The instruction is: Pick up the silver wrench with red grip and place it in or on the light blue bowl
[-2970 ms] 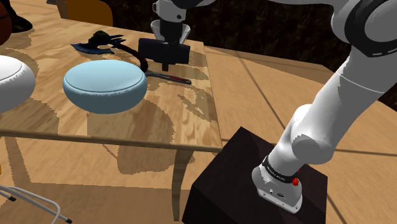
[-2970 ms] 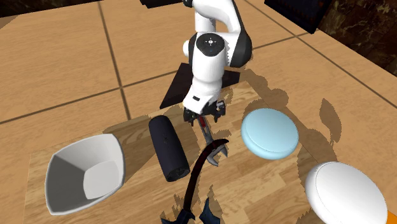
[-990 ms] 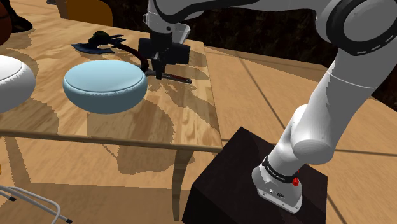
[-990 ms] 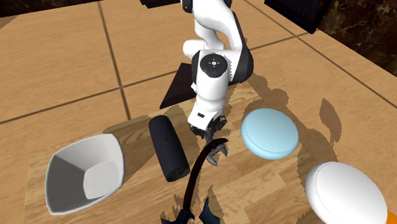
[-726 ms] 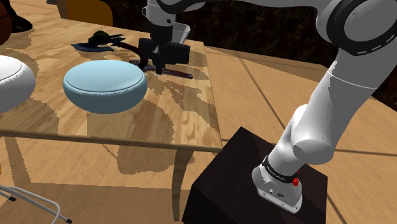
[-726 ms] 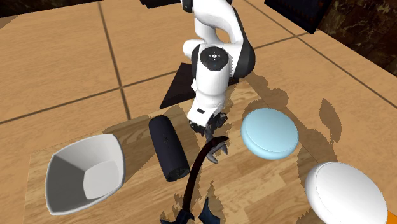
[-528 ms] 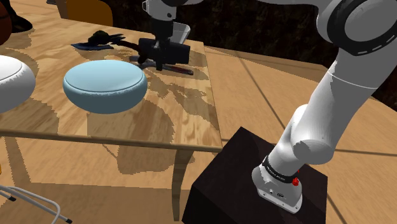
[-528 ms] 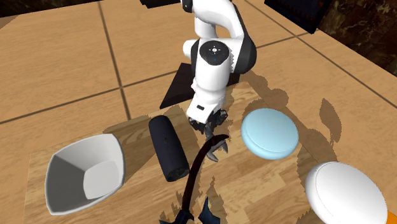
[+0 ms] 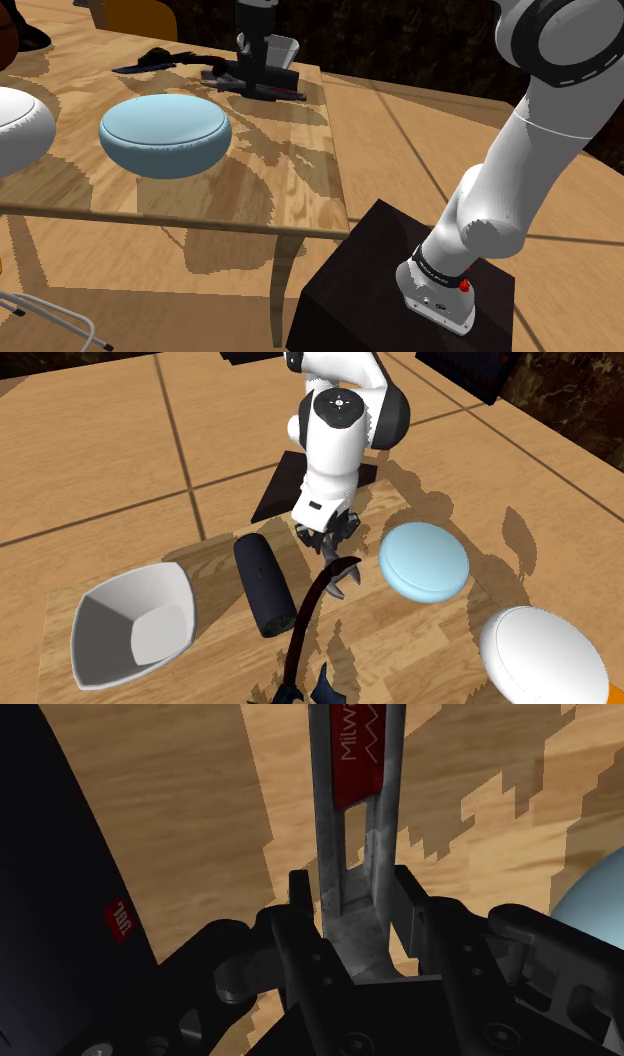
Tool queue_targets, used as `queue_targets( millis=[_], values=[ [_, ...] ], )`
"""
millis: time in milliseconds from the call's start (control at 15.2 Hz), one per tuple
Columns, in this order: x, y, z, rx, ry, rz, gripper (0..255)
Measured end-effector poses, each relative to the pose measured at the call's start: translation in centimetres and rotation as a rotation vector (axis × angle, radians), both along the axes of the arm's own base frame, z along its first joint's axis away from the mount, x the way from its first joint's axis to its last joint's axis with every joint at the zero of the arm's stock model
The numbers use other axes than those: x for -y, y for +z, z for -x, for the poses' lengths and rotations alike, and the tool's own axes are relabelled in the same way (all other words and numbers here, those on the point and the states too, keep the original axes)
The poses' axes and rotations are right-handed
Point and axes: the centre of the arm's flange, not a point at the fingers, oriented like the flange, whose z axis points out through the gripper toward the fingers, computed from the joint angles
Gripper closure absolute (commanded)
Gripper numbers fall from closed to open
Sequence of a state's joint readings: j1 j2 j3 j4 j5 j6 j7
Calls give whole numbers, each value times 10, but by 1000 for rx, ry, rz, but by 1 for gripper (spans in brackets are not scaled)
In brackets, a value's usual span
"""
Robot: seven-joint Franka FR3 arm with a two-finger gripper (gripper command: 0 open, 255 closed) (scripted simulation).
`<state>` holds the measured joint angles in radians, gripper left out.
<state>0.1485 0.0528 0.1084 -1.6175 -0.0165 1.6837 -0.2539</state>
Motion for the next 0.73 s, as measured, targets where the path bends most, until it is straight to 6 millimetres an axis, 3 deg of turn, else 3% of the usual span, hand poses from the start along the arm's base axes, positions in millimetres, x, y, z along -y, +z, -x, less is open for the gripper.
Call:
queue_targets(
  millis=[726],
  values=[
    [-2,58,0,0,0,0,255]
  ],
)
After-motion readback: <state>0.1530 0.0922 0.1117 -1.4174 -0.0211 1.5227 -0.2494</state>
